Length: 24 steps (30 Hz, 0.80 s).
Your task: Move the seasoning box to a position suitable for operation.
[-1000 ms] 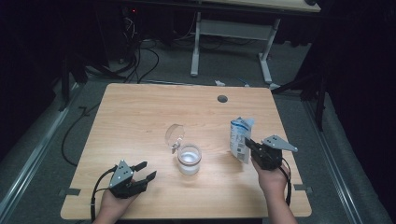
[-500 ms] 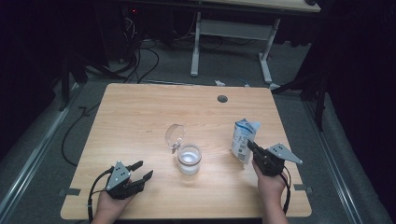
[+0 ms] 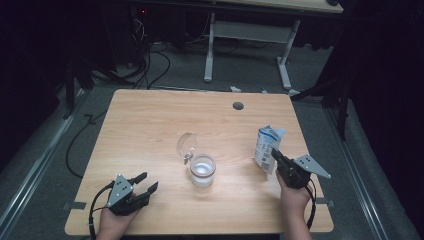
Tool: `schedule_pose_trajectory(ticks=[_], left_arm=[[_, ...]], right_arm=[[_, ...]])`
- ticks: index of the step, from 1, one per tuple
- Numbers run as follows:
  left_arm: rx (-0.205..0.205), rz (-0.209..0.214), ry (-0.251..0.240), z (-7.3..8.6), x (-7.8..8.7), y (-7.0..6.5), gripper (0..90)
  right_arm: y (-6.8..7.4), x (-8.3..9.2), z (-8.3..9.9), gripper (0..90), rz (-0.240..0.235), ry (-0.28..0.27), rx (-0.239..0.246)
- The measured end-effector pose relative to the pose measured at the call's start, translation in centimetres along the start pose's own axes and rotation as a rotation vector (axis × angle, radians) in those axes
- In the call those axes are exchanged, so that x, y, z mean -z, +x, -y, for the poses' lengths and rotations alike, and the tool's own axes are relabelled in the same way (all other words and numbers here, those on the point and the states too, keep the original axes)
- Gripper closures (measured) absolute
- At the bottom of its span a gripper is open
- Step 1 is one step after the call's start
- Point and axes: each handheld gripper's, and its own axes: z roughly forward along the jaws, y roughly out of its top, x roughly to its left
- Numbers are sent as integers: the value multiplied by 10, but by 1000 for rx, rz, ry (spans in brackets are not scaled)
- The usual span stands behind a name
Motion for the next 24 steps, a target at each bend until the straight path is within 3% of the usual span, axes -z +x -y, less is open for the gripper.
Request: schedule_pose_trajectory(ticks=[4,21,24], left_arm=[[0,5,4,-1,1,-1,462],[3,14,-5,-4,4,-2,462],[31,11,6,-5,3,-2,463]], right_arm=[[-1,-3,7,900,15,23,21],[6,1,15,839,25,26,27],[6,0,15,799,23,33,19]])
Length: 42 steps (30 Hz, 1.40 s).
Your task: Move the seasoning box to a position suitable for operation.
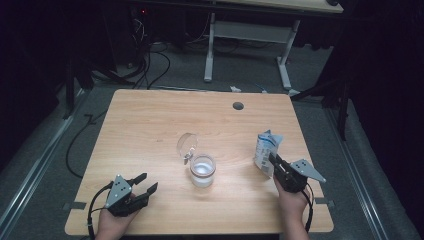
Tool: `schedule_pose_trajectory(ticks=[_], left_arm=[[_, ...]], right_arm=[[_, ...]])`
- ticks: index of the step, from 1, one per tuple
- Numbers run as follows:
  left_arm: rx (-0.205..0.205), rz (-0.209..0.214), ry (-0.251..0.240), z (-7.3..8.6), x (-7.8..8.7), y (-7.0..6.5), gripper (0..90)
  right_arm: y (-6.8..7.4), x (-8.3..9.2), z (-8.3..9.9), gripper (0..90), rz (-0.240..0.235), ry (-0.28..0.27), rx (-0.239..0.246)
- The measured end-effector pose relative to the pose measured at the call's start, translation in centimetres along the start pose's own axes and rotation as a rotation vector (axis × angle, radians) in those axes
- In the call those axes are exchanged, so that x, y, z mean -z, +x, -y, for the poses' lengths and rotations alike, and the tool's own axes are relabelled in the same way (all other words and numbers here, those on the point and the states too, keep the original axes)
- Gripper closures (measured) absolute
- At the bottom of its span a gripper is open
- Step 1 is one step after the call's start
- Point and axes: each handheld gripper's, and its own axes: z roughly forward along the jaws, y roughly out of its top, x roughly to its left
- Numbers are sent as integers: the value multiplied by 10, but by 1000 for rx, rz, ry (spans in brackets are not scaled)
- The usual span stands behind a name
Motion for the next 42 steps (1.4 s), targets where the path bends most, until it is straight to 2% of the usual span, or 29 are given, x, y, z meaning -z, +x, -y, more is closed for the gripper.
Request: schedule_pose_trajectory(ticks=[4,7,13,16,21,23,27,29,37,42], left_arm=[[-4,-6,11,1,-1,0,463],[-5,-11,18,2,-2,0,461],[-5,-17,26,2,-3,1,454],[-15,-21,33,3,-3,1,451],[-6,-26,39,3,-4,2,447],[5,-27,55,4,-5,2,438],[-21,-43,64,6,-8,2,429],[-20,-45,61,5,-9,2,428],[7,-59,63,3,-13,5,427],[-16,-58,55,5,-16,2,414]], right_arm=[[2,-2,1,701,6,7,0],[5,-4,2,642,26,23,20],[9,-5,3,594,34,47,41],[9,-6,4,581,38,52,37],[8,-6,5,535,51,62,33],[7,-7,5,526,53,70,28],[6,-8,5,510,57,77,29],[6,-7,5,504,57,80,31],[7,-2,4,516,66,86,33],[10,4,5,523,82,87,41]])
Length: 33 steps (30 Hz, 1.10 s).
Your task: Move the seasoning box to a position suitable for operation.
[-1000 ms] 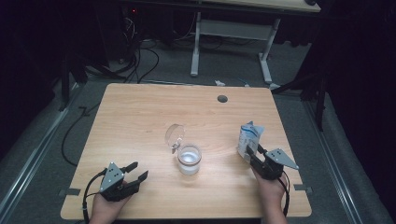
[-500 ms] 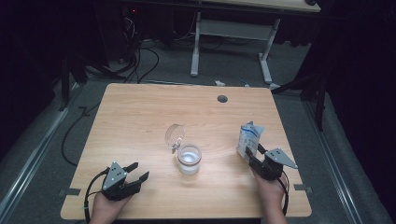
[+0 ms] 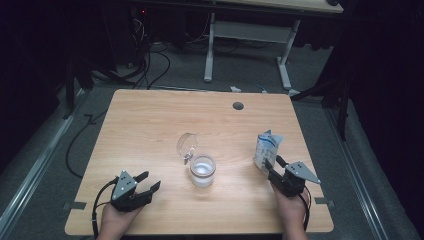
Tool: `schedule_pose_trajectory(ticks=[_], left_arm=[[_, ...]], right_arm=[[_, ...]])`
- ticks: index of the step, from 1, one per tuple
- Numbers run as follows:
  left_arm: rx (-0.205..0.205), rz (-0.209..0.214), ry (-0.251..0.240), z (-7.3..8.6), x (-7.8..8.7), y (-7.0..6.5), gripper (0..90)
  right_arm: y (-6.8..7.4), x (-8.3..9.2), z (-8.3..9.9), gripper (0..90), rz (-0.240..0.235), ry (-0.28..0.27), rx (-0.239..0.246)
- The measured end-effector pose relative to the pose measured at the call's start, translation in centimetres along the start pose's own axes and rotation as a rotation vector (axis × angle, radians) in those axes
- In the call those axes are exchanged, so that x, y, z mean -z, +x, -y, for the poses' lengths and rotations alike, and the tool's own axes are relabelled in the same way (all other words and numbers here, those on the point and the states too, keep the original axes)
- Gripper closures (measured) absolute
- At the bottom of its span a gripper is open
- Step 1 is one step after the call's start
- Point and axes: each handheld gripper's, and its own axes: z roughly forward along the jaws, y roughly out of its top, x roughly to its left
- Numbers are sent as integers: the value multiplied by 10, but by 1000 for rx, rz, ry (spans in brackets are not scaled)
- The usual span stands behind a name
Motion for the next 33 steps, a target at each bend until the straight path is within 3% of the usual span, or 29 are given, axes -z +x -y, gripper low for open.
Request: schedule_pose_trajectory(ticks=[8,20,33], left_arm=[[28,6,11,1,-9,-1,426],[22,16,30,5,-15,-3,446],[-3,18,-3,3,-12,-2,500]], right_arm=[[5,9,4,529,8,21,27],[12,22,12,527,16,48,60],[32,19,17,577,-45,84,104]])
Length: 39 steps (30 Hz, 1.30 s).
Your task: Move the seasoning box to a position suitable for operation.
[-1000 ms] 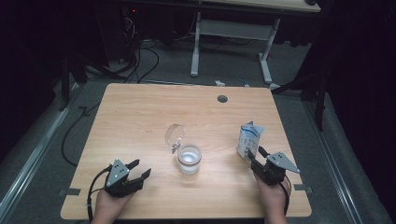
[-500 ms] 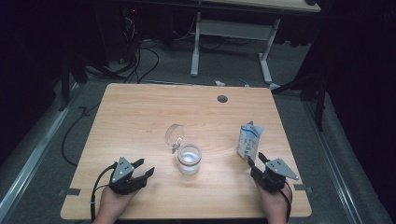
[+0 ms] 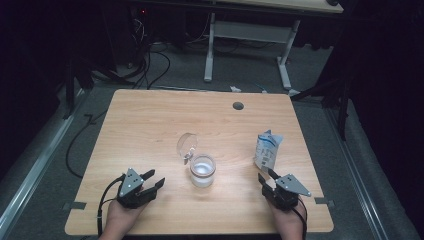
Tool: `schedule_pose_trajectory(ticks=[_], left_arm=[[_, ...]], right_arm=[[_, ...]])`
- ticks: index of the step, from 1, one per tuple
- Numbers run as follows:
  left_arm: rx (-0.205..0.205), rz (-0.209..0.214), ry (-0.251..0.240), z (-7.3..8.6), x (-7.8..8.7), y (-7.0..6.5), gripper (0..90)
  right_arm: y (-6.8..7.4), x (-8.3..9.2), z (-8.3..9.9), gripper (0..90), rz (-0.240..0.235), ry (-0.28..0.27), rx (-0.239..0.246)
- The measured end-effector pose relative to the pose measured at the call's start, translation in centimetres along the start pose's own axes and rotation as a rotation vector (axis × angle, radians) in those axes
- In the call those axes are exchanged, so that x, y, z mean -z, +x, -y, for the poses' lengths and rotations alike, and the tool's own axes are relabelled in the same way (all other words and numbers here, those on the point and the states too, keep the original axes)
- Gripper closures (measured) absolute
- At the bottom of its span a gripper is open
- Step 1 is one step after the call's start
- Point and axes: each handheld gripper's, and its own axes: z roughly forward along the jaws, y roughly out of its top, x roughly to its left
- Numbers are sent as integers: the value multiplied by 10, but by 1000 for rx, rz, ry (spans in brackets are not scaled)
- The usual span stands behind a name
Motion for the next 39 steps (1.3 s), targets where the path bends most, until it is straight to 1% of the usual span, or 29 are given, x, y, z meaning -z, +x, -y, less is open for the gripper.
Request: schedule_pose_trajectory(ticks=[1,4,5,7,10,14,15,19,22,23,24,25,26,28,30,34,39], left_arm=[[-3,-1,0,-1,1,1,501],[6,-8,-8,-2,3,3,504],[2,-13,-7,-3,5,4,506],[10,-20,-14,-4,8,7,521],[11,-43,-12,-4,13,10,527],[2,-72,-14,-4,22,15,531],[7,-80,-19,-4,23,16,534],[-15,-107,-25,-5,31,19,537],[0,-115,-25,-6,34,22,537],[13,-120,-24,-7,34,23,537],[25,-120,-26,-8,33,24,537],[31,-119,-22,-8,33,25,535],[39,-111,-25,-7,32,25,526],[19,-110,-14,-4,31,24,511],[15,-113,-3,-3,31,23,504],[19,-120,-15,-4,30,20,498],[24,-112,-16,-4,27,16,487]], right_arm=[[2,-2,0,583,-5,4,7],[7,-6,-3,588,-26,4,15],[9,-8,-4,588,-32,4,18],[13,-12,-6,588,-48,5,26],[20,-19,-9,593,-74,10,37],[30,-30,-14,623,-107,17,53],[32,-32,-16,626,-113,16,57],[40,-43,-21,641,-135,24,62],[44,-49,-24,655,-145,29,54],[45,-51,-25,662,-147,31,49],[46,-52,-26,668,-147,38,49],[47,-54,-27,678,-150,31,46],[47,-55,-28,685,-156,34,44],[49,-57,-29,684,-161,37,33],[50,-57,-30,684,-161,39,23],[54,-59,-30,682,-163,40,34],[54,-58,-30,663,-160,37,50]])
